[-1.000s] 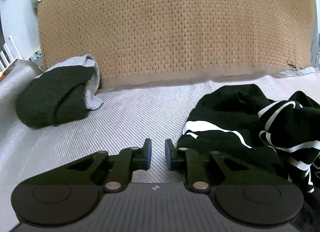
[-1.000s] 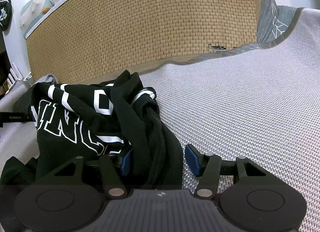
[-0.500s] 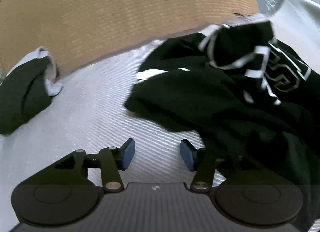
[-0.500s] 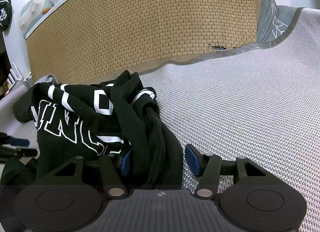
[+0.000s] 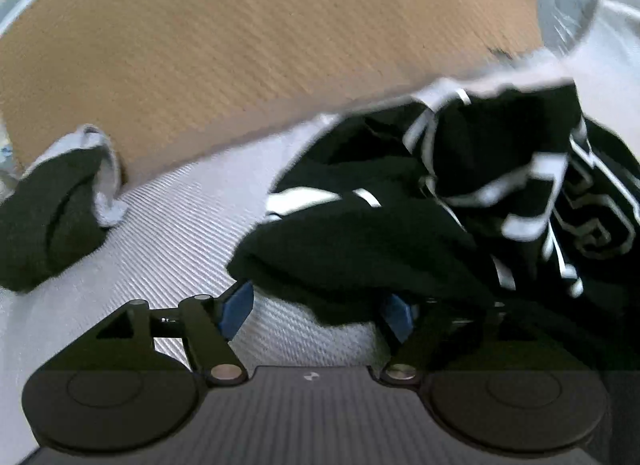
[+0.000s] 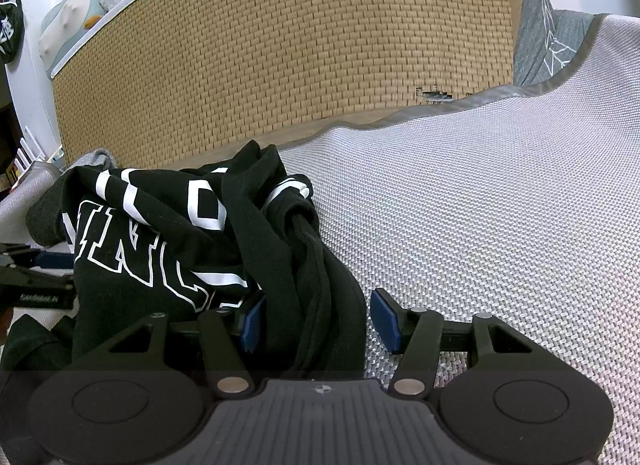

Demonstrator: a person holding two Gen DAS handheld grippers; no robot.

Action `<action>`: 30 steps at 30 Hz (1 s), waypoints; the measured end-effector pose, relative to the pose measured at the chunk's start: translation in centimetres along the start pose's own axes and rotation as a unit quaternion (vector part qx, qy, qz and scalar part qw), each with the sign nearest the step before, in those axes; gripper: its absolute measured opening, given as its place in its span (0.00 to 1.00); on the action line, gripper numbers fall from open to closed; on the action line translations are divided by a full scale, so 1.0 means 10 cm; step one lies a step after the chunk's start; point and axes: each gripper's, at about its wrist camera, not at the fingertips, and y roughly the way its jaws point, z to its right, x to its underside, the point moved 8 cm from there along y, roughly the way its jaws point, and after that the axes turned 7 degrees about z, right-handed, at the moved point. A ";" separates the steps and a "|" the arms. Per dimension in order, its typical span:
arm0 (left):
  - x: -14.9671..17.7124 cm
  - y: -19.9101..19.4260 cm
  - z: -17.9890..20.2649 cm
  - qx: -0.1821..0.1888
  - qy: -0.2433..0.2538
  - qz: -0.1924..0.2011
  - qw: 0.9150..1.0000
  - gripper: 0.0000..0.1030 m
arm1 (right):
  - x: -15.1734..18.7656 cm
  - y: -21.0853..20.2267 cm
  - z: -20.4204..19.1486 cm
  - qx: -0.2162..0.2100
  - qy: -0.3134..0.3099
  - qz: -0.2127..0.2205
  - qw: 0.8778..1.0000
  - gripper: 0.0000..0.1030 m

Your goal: Fold clothes

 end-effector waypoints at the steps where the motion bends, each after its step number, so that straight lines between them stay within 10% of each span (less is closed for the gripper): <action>1: -0.02 -0.02 -0.04 -0.018 -0.008 0.014 1.000 0.71 | 0.00 0.00 0.00 0.000 0.001 0.000 1.000 0.58; 10: 0.02 0.08 -0.26 -0.040 -0.099 0.007 0.994 0.64 | 0.00 -0.01 -0.01 -0.001 0.002 -0.001 1.000 0.58; 15: -0.04 0.16 0.00 -0.006 -0.053 0.002 0.999 0.15 | -0.01 -0.01 0.00 -0.002 0.002 -0.002 1.000 0.58; 30: -0.50 -0.31 -0.49 -0.150 0.075 0.069 0.983 0.08 | 0.00 0.00 -0.01 -0.003 0.006 -0.001 1.000 0.59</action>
